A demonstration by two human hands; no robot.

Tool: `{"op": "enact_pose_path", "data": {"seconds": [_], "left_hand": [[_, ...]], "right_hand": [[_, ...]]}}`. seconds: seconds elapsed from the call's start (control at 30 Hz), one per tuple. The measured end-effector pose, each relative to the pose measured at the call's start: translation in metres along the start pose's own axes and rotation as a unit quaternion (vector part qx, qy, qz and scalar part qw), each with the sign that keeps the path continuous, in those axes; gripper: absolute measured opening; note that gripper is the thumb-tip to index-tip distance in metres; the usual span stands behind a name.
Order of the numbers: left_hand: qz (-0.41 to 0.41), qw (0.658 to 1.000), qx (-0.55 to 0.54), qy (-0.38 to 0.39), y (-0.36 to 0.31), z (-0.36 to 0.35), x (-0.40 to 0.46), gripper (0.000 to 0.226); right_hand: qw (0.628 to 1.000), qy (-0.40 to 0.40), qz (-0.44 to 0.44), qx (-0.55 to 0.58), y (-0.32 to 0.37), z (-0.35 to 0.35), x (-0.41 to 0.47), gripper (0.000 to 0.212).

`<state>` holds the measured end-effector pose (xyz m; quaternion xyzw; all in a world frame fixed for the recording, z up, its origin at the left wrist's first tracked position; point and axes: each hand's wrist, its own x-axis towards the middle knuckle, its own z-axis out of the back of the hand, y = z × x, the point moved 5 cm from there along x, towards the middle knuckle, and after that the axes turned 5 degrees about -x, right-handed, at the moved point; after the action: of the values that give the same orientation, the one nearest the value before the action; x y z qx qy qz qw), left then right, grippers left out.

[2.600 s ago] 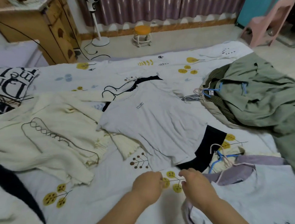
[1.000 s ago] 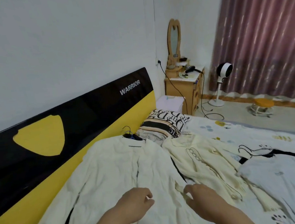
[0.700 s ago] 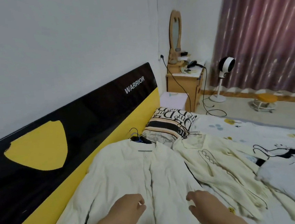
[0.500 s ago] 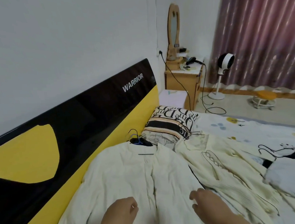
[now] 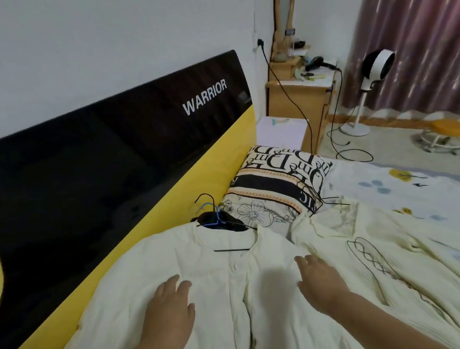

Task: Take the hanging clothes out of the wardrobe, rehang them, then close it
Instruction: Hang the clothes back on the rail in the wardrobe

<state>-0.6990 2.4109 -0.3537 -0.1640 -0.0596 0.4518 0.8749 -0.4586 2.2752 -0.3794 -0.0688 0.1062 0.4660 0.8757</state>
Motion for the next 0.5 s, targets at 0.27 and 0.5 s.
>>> {"op": "enact_pose_path", "data": {"seconds": [0.27,0.5], "left_hand": [[-0.037,0.987,0.13,-0.084,0.032,-0.023,0.107,0.076],[-0.042,0.968,0.23,-0.086,0.054,-0.041,0.139,0.09]], "right_hand": [[1.0,0.004,-0.004,-0.002,0.003,-0.03,0.096,0.089],[0.996,0.066,-0.004,0.056,0.004,-0.055,0.138,0.123]]}}
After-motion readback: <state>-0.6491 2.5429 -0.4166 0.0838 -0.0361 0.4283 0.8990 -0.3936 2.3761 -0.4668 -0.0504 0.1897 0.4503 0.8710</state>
